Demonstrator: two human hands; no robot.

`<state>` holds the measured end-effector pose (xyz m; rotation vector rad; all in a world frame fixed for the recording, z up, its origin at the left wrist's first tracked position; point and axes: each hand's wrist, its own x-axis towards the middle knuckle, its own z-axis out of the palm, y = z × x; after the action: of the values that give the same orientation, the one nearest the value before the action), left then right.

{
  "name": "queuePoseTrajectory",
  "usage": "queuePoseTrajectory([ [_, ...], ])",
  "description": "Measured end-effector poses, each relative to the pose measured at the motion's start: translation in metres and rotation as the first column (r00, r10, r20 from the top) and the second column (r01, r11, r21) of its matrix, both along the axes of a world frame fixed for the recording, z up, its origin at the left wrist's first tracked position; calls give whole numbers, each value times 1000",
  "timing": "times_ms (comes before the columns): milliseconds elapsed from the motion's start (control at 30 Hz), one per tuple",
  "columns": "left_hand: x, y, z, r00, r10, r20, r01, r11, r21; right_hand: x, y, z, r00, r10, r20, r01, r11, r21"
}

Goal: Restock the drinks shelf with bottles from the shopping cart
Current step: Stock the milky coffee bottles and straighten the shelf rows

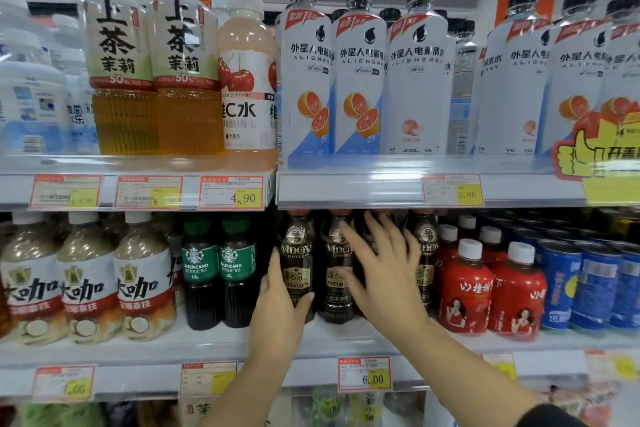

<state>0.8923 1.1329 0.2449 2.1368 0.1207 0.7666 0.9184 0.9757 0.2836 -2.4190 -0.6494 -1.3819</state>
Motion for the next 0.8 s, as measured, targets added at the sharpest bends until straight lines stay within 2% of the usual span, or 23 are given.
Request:
queuePoseTrajectory([
  [33, -4, -2, 1, 1000, 12, 13, -12, 1000, 20, -5, -9, -4, 1000, 14, 19, -16, 995, 99],
  [100, -14, -7, 4, 992, 87, 97, -102, 982, 159, -16, -32, -16, 999, 40, 22, -45, 948, 315],
  [167, -16, -12, 3, 963, 116, 245, -196, 923, 332, -23, -51, -26, 995, 70, -75, -27, 888, 459],
  [200, -14, -16, 3, 944, 104, 312, -227, 892, 390, -25, -56, -30, 986, 83, -142, -4, 876, 482],
  [300, -5, -29, 12, 906, 64, 419, -300, 796, 526, -23, -59, -34, 946, 77, -314, 70, 900, 431],
  [400, 5, -39, 20, 920, 69, 386, -331, 663, 671, -11, -57, -38, 890, 13, -456, 163, 924, 345],
  [467, 11, -40, 20, 931, 100, 351, -336, 610, 718, -3, -56, -41, 876, -27, -482, 197, 932, 305],
  [800, 20, -38, 15, 922, 144, 360, -375, 565, 735, 11, -52, -47, 896, -57, -440, 227, 911, 345],
])
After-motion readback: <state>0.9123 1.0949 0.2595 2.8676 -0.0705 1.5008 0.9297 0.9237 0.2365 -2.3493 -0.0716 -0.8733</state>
